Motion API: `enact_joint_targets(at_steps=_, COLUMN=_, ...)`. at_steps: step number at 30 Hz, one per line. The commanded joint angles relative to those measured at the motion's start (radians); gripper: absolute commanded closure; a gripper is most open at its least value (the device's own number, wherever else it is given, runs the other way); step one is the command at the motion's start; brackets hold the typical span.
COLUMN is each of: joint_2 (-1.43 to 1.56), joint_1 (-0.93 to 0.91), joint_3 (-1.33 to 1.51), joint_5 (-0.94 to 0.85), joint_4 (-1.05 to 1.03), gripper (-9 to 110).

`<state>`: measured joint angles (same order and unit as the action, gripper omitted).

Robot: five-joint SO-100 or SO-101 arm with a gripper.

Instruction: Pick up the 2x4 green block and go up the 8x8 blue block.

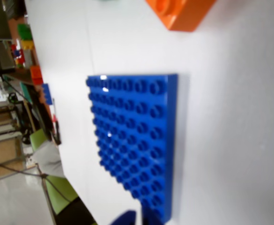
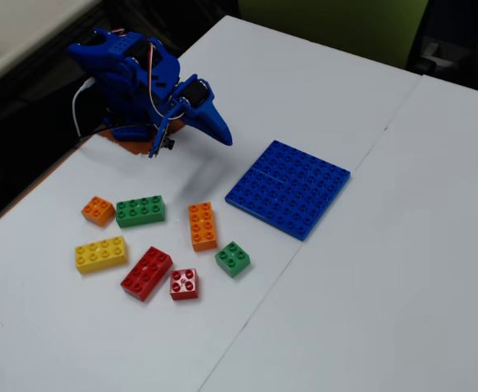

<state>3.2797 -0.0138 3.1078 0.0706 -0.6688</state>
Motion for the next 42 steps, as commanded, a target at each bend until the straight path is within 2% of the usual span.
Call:
enact_joint_targets(at_steps=1, joint_2=0.04, joint_1=0.002, joint_3=0.038, joint_5=0.002, joint_4=0.002, gripper=101)
enact_joint_targets(at_steps=16, joint_2=0.04, joint_1=-0.003, joint_3=0.04, joint_5=0.002, joint_4=0.002, gripper=101)
enact_joint_targets(at_steps=22, joint_2=0.041, joint_1=0.046, joint_3=0.038, joint_5=-0.169, joint_4=-0.008, gripper=101)
enact_joint_targets(at_steps=26, joint_2=0.041, joint_1=0.055, joint_3=0.038, joint_5=-0.413, joint_4=-0.005, gripper=101)
enact_joint_targets(at_steps=28, joint_2=0.041, joint_1=0.048, joint_3=0.038, joint_5=-0.727, joint_4=-0.005, gripper=101)
enact_joint_targets(at_steps=31, joint_2=0.041, joint_1=0.037, joint_3=0.037, joint_5=-1.052, joint_4=-0.021, gripper=101)
enact_joint_targets(at_steps=36, joint_2=0.041, joint_1=0.012, joint_3=0.02, joint_5=-1.384, joint_4=-0.086, gripper=101)
enact_joint_targets(at_steps=42, joint_2=-0.077, joint_1=-0.054, joint_3=-0.127, joint_5=-1.829, joint_4=-0.293, gripper=101)
